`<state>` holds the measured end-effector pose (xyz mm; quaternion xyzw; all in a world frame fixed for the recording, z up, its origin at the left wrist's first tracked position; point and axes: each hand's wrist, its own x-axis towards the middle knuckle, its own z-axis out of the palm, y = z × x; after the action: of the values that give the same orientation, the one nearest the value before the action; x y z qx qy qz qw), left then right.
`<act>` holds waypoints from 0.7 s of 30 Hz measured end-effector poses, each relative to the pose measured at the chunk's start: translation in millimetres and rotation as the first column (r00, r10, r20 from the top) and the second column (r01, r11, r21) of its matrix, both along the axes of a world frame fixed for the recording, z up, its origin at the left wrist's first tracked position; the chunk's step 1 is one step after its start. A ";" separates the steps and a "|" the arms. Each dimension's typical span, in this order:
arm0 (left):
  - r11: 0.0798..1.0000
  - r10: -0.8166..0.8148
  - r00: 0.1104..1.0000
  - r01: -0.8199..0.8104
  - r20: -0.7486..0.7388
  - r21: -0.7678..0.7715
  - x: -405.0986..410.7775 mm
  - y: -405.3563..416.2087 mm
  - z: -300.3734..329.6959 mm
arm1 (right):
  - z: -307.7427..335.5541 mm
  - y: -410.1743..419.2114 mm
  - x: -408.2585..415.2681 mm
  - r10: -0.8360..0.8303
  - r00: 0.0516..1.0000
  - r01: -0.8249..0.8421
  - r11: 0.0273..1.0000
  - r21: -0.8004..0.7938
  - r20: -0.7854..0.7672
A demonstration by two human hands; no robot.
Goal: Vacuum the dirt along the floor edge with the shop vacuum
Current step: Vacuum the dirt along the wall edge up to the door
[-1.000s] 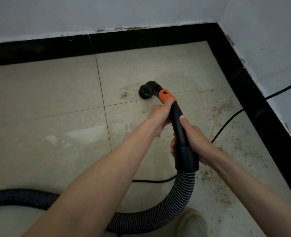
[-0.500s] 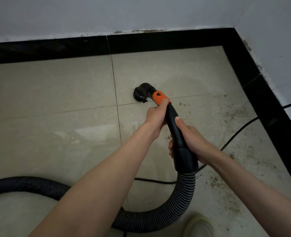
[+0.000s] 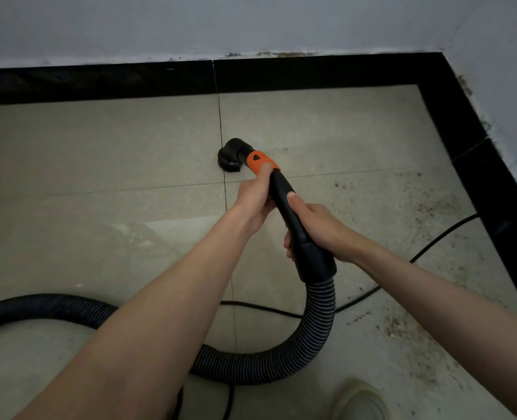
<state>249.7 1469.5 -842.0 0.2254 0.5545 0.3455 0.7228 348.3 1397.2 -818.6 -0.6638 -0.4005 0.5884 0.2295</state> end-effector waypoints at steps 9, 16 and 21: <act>0.998 0.039 0.998 -0.037 0.056 -0.041 -13.2 -58.6 -11.8 | -11.0 -55.3 -6.6 0.093 0.987 -0.096 0.995 0.017 0.133; 0.993 0.066 0.984 -0.048 0.164 -0.108 -20.1 -85.9 -19.7 | -13.4 -86.6 -7.5 0.133 0.984 -0.133 0.991 -0.009 0.122; 0.995 0.053 0.994 -0.045 0.092 -0.089 -1.6 -68.1 -12.0 | -14.6 -67.2 2.5 0.083 0.954 -0.103 0.993 0.056 0.288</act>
<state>248.1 1401.3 -854.0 0.1635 0.5395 0.3492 0.7485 350.8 1330.0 -833.2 -0.7137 -0.4807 0.4822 0.1644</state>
